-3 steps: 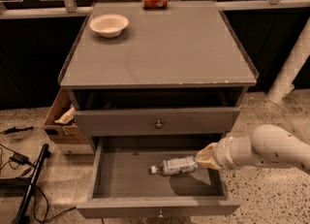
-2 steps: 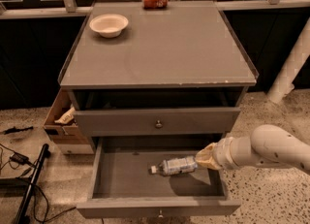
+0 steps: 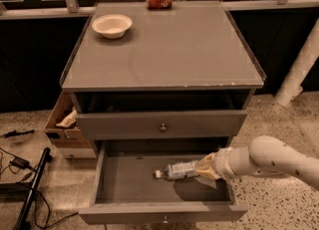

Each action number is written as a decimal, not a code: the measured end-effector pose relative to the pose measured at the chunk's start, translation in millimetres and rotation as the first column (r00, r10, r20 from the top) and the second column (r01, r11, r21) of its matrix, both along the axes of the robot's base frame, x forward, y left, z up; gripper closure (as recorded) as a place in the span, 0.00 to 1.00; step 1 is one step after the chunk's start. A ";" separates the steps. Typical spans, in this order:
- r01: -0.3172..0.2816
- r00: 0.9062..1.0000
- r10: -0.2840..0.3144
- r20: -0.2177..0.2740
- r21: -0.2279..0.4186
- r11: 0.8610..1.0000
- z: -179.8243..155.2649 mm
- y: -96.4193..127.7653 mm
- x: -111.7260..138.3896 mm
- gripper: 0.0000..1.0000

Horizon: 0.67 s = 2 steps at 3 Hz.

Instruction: Pick blue plastic bottle from middle drawer and place on counter

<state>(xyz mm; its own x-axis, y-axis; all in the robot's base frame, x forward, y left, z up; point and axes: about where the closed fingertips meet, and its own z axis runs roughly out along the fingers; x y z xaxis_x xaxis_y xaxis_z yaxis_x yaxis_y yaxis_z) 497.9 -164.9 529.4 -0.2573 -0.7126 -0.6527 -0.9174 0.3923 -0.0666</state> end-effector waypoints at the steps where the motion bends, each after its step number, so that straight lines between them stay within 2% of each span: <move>1: -0.013 1.000 0.013 -0.003 0.020 1.000 -18.7 7.0 1.6 0.38; 2: -0.025 1.000 0.025 0.005 0.047 0.999 -41.6 13.8 5.8 0.17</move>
Offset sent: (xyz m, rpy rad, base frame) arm 0.0082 0.0162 -0.0553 0.0625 -0.0119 0.0289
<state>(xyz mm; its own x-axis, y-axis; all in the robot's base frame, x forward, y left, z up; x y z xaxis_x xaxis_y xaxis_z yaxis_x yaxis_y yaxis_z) 503.6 -151.1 487.8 -0.2369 -0.6872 -0.6867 -0.9266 0.3723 -0.0529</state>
